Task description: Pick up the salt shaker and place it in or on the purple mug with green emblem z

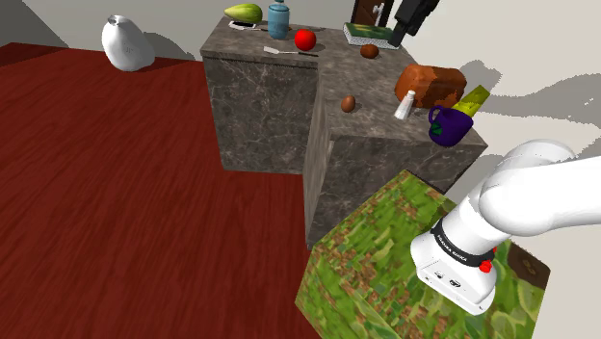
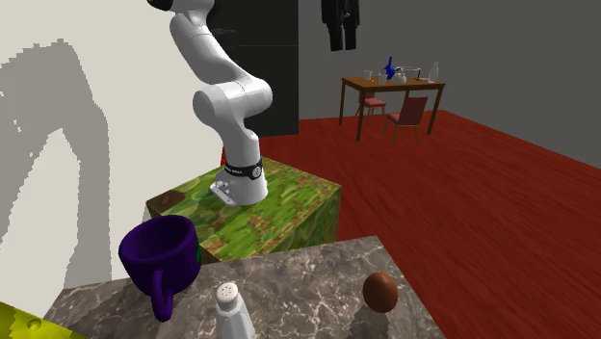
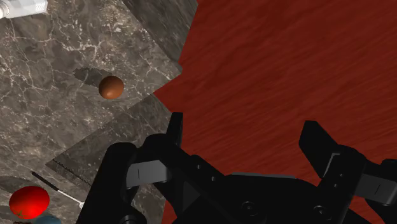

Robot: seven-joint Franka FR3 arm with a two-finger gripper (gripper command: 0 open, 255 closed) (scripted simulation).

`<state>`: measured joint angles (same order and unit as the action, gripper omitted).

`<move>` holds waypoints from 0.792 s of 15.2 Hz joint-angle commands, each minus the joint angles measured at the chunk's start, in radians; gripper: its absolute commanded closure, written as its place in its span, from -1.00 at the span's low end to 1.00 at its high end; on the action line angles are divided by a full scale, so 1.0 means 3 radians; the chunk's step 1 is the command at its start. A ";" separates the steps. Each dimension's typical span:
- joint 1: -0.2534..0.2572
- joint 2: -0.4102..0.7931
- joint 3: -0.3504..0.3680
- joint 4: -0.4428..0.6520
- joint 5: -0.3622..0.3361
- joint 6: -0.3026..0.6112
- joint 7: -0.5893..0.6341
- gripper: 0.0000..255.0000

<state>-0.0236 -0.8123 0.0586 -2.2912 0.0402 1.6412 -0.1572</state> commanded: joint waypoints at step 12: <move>-0.0192 0.0260 -0.0697 -0.0450 -0.0471 0.0571 -0.0874 -1.00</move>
<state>-0.0763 -0.7503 -0.1319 -2.4179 -0.0887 1.7906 -0.3956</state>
